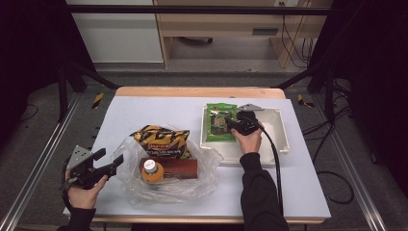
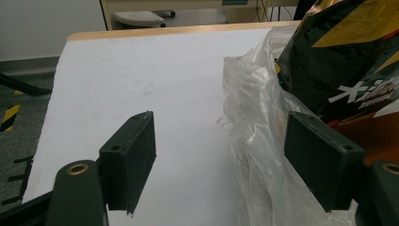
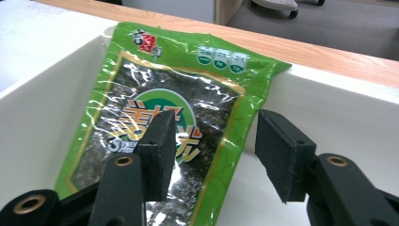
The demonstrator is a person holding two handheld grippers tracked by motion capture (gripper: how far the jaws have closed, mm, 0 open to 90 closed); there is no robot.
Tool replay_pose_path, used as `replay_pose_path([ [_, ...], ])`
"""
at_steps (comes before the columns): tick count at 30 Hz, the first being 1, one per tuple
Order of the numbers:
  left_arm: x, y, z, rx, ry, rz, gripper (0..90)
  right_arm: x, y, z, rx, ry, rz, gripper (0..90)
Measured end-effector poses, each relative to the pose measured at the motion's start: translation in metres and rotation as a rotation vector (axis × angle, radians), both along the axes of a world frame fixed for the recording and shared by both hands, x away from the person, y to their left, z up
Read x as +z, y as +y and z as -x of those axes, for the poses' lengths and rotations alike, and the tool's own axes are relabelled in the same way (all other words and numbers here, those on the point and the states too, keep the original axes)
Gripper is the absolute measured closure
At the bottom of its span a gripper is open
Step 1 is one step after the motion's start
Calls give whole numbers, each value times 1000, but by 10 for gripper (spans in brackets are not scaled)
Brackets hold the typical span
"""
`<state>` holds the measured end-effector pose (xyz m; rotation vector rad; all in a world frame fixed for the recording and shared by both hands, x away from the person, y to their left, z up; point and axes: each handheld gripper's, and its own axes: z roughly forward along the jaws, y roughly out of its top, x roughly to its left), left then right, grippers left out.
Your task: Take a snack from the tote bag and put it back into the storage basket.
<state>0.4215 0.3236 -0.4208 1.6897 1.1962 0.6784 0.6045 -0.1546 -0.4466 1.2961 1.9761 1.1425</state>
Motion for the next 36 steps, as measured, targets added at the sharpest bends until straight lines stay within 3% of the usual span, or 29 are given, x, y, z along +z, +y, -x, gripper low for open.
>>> replay_pose_path([
  [1, 0, 0, 0, -1, 0, 0, 250, 0, 0, 2, 1, -8, -7, 483],
  [2, 0, 0, 0, -1, -2, -1, 250, 2, -2, 6, -7, -44, -34, 475],
  [6, 1, 0, 1, -3, -4, -1, 251, 9, -4, 12, -8, -49, -38, 442],
  [14, 8, 2, 4, 1, -29, 13, 251, 41, -9, 40, 23, -128, -79, 399],
  [16, 11, 2, 5, -1, -40, 19, 252, 53, -8, 54, 48, -155, -86, 376],
  [25, 17, -2, 8, -23, -58, 18, 252, 68, 1, 92, 114, -203, -135, 333],
  [32, 19, -6, 9, -34, -63, 16, 251, 78, 25, 122, 245, -219, -159, 306],
  [36, 19, -8, 9, -38, -55, 7, 250, 79, 36, 130, 283, -227, -169, 292],
])
